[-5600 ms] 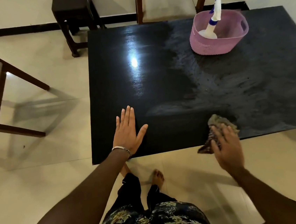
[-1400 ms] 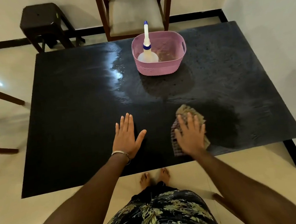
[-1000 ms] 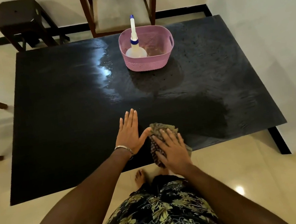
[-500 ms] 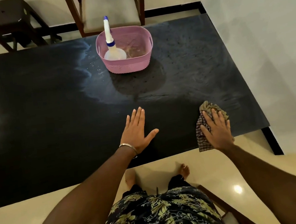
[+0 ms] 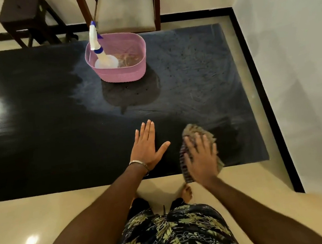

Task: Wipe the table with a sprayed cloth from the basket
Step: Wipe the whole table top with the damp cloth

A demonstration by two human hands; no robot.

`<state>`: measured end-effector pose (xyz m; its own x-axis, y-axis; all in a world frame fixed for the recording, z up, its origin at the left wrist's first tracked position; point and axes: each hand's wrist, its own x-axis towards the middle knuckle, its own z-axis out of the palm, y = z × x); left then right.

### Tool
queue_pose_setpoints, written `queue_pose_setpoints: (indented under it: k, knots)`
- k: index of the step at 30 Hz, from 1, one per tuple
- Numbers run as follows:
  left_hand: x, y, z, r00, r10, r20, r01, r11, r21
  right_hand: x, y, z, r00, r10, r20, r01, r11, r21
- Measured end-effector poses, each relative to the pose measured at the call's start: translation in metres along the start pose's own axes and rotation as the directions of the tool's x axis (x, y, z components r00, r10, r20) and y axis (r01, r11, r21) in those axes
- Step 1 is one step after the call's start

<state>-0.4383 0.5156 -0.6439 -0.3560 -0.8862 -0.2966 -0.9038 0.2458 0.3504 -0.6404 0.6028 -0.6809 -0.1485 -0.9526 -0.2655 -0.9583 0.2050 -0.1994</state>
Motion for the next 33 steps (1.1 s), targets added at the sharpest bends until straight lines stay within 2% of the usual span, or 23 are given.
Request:
queue_pose_setpoints:
  k: [2,4,7,9,12,17,21,24,29,31,33]
  knots:
    - [-0.001,0.012,0.004,1.0,0.0,0.007,0.0,1.0,-0.003,-0.013,-0.038,0.01,0.974,-0.214,0.079,0.214,0.977,0.0]
    - [-0.001,0.023,0.006,1.0,-0.014,0.016,0.014,1.0,-0.003,-0.021,-0.058,0.018,0.921,-0.365,0.136,0.369,0.93,-0.003]
    - [-0.002,0.034,0.007,0.999,-0.026,0.019,0.026,0.999,0.02,-0.019,-0.054,0.021,0.863,-0.485,0.142,0.494,0.869,-0.036]
    - [-0.002,0.039,0.009,1.0,-0.026,0.017,0.026,0.999,0.033,-0.016,-0.037,0.018,0.848,-0.515,0.128,0.522,0.852,-0.033]
    - [0.0,0.044,0.012,1.0,-0.01,0.011,0.009,0.999,0.033,-0.016,0.003,0.013,0.89,-0.438,0.122,0.444,0.895,-0.026]
    - [0.008,0.055,0.013,1.0,0.023,0.009,-0.023,0.998,0.064,-0.017,0.101,-0.011,0.981,-0.191,0.044,0.192,0.981,-0.013]
    - [0.011,0.066,0.014,0.998,0.056,0.01,-0.057,0.997,0.059,-0.012,0.181,-0.034,1.0,0.005,-0.006,-0.005,1.0,-0.001]
    - [0.009,0.063,0.015,0.998,0.061,0.024,-0.063,0.997,0.054,-0.005,0.214,-0.041,0.991,0.13,-0.025,-0.129,0.991,0.047]
    - [0.004,0.036,0.009,0.999,0.042,0.029,-0.044,0.997,0.067,-0.002,0.179,-0.034,0.933,0.349,-0.085,-0.345,0.937,0.058]
    - [0.001,0.022,0.004,0.999,0.02,0.025,-0.021,0.998,0.063,-0.003,0.145,-0.03,0.937,0.335,-0.102,-0.333,0.942,0.039]
    - [-0.001,0.008,-0.001,1.0,0.001,0.022,-0.002,0.998,0.062,-0.003,0.103,-0.023,0.966,0.238,-0.102,-0.237,0.971,0.016]
